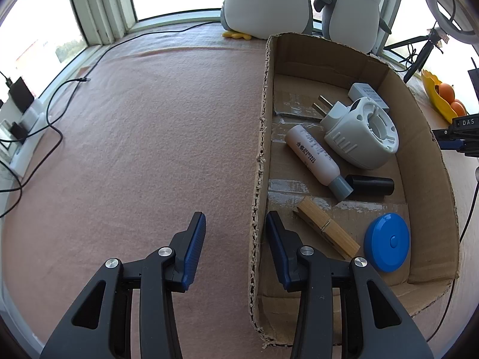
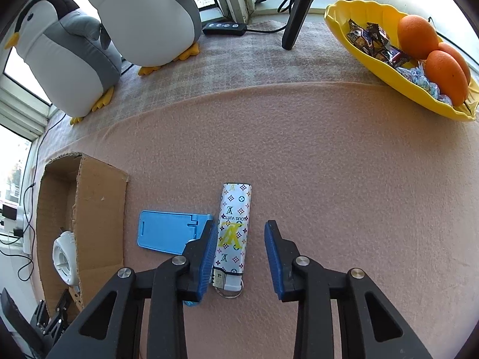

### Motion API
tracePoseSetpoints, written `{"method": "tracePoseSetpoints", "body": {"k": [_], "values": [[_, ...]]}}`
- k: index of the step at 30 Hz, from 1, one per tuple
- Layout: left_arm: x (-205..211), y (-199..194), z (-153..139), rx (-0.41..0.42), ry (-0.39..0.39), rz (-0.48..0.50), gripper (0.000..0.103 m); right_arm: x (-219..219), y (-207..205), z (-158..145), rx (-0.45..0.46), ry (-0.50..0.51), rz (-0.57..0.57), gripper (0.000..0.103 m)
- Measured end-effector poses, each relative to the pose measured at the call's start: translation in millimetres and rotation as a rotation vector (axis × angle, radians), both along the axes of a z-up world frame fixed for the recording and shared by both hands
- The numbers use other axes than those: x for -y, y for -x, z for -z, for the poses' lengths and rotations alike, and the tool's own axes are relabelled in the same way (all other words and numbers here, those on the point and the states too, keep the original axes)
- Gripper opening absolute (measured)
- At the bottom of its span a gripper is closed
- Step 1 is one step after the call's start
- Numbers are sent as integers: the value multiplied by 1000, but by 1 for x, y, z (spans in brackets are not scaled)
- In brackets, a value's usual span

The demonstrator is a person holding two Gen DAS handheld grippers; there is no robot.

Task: Organize rigid objects
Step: 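Move the right tool to the patterned white case and grasp it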

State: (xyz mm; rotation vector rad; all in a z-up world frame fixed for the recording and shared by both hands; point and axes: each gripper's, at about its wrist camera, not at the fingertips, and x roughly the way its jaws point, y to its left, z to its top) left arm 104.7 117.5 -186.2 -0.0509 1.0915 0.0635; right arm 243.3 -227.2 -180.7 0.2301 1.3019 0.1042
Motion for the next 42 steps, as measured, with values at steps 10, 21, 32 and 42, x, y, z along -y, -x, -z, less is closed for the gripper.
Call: {"method": "tracePoseSetpoints", "body": {"k": [10,21,32,42], "values": [[-1,0,0,0,3,0,41,-12,-6,8,-19,62,-30,29],[-1,0,0,0,3,0,41,-8,-3,8,-18,120,-62,21],[-1,-1,0,0,5,-1,41,7,19,-7,49,112,-47,21],[-1,-2,-1,-1,6,-2,41,-24,56,-43,145,42,-128,21]]}}
